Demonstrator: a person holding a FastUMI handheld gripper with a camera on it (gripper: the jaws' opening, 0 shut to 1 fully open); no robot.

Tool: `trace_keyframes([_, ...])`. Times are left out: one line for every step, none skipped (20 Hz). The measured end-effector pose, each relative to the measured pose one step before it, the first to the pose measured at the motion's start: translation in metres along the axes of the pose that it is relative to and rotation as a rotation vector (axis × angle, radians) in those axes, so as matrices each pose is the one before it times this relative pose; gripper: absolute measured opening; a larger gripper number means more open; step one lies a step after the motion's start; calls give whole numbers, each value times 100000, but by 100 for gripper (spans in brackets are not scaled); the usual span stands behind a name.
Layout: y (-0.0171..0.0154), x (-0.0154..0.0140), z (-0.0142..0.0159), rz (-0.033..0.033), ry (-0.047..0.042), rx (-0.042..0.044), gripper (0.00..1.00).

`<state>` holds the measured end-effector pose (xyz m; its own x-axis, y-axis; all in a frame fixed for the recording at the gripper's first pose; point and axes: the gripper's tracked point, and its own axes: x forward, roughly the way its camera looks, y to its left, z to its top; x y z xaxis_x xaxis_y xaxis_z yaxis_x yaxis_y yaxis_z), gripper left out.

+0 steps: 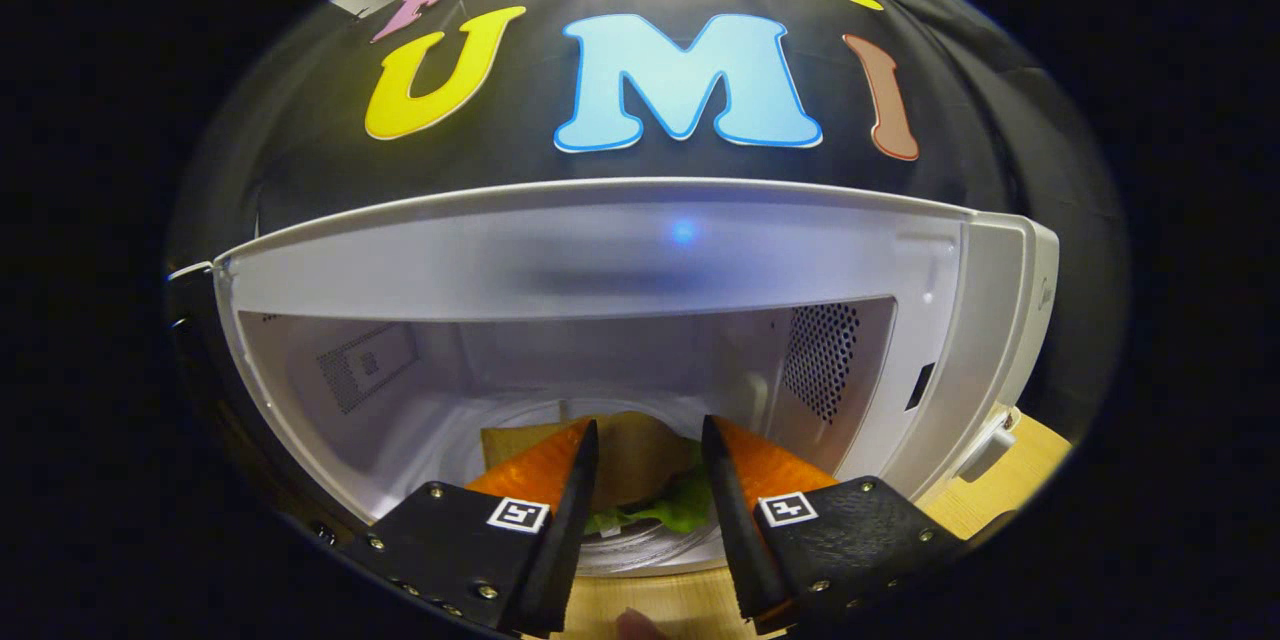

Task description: Open the microwave, put the food inside, and close the microwave door.

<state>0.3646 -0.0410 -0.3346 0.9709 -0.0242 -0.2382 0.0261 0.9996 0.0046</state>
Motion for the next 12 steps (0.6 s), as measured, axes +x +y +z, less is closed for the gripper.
trace_keyframes([1030, -1008, 112, 3932, 975, 608, 62])
trace_keyframes([1156, -1224, 500, 3769, -524, -509, 62])
trace_keyframes([1025, -1338, 553, 3183, -1256, -1316, 62])
trace_keyframes([990, -1372, 599, 2741, -1214, -1732, 62])
trace_keyframes([868, -1441, 473, 2520, -1271, -1098, 62])
trace_keyframes([864, -1581, 682, 2516, -1828, -112, 62])
trace_keyframes([914, -1396, 474, 2460, -1862, 319, 64])
trace_keyframes([826, -1537, 399, 2208, -864, 161, 64])
trace_keyframes([918, -1426, 191, 2469, -732, 84, 65])
trace_keyframes([976, -1493, 315, 2291, -683, -467, 67])
trace_keyframes([859, -1522, 216, 2027, -553, -1092, 67])
trace_keyframes([809, -1599, 237, 1413, -342, -1258, 67])
